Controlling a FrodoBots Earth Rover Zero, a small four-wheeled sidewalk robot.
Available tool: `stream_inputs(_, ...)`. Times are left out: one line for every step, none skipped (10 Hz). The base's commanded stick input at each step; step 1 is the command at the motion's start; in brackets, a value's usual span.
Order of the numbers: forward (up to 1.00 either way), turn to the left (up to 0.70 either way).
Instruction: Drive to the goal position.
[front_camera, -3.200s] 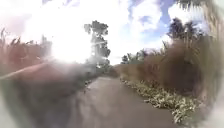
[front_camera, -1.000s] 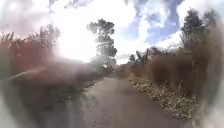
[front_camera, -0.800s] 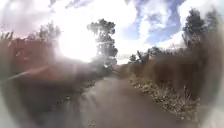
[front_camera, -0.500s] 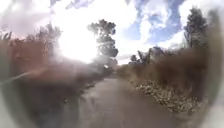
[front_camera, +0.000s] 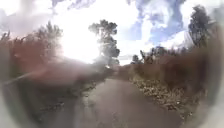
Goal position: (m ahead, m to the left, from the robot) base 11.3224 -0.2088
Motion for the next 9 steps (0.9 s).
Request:
stream_inputs(0.50, 0.01)
stream_inputs(0.50, 0.01)
stream_inputs(0.50, 0.01)
stream_inputs(0.50, 0.01)
stream_inputs(0.50, 0.01)
stream_inputs(0.50, 0.01)
stream_inputs(0.50, 0.01)
stream_inputs(0.50, 0.01)
stream_inputs(0.50, 0.01)
